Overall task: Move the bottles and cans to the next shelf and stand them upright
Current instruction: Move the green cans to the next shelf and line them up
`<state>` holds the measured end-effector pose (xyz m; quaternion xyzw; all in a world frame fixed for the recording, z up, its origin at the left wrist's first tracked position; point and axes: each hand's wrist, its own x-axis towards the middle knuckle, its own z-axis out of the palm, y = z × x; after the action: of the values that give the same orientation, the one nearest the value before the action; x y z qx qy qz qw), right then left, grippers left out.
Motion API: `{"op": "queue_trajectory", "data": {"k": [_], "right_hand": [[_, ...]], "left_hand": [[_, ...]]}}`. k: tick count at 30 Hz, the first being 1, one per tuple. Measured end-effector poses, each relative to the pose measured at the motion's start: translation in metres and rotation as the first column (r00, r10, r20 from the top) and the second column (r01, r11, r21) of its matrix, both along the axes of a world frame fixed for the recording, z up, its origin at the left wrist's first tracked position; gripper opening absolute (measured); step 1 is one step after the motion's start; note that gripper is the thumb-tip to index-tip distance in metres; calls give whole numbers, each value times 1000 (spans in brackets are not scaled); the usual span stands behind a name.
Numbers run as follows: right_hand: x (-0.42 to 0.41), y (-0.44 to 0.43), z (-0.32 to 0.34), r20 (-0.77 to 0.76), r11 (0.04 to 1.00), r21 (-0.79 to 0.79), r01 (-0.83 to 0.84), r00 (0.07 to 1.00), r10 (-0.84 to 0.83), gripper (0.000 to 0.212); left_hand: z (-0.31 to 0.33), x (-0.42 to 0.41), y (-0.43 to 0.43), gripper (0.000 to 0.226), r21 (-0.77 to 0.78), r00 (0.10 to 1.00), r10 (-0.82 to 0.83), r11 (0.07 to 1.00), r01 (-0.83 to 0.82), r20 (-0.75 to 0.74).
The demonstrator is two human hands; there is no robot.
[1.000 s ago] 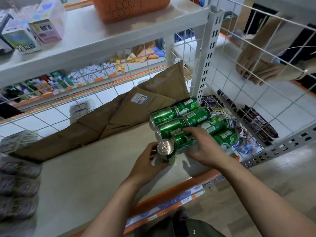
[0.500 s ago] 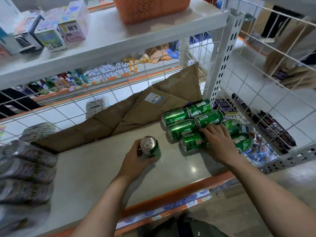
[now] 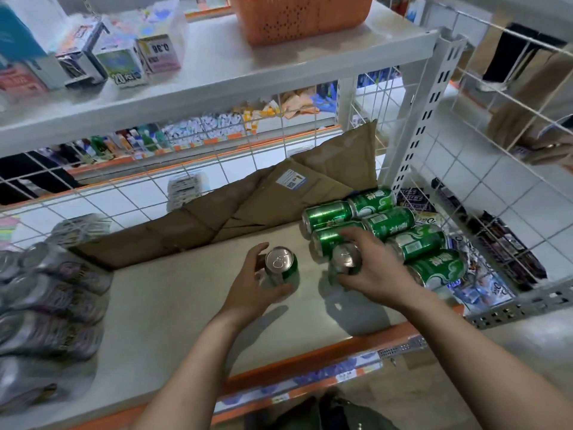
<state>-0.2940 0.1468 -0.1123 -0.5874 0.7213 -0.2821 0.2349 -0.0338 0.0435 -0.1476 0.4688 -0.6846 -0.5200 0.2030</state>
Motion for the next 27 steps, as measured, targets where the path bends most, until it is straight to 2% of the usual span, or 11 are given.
{"op": "queue_trajectory", "data": {"k": [2, 6, 9, 10, 11, 13, 15, 21, 27], "right_hand": [[7, -1, -3, -11, 998, 38, -40, 999, 41, 83], [6, 7, -22, 109, 1000, 23, 16, 994, -18, 83], [10, 13, -35, 323, 990, 82, 117, 936, -137, 104], [10, 14, -42, 394, 984, 100, 147, 902, -175, 104], [10, 14, -46, 430, 980, 112, 166, 881, -198, 97], [11, 10, -53, 426, 974, 119, 192, 876, -224, 76], [15, 8, -57, 427, 971, 121, 207, 872, -240, 67], [67, 0, -36, 529, 987, 17, 160, 836, -144, 65], [179, -5, -5, 652, 994, -76, 73, 758, -6, 69]], "left_hand": [[-2, -2, 4, 96, 8, 1000, 11, 1000, -11, -16], [-8, -6, 8, 81, 15, 997, 52, 999, -51, -50], [-15, -11, 8, 89, 18, 995, 62, 998, -61, -81], [-16, -14, 9, 93, 31, 993, 76, 997, -73, -94], [-17, -19, 10, 93, 36, 990, 94, 995, -90, -105], [-15, -27, 13, 76, 22, 981, 157, 988, -155, -114], [-10, -32, 18, 60, 0, 965, 231, 972, -233, -124], [19, 9, 33, 54, 3, 920, 343, 937, -349, -192], [61, 121, 65, 65, -42, 882, 376, 914, -403, -283]]}}
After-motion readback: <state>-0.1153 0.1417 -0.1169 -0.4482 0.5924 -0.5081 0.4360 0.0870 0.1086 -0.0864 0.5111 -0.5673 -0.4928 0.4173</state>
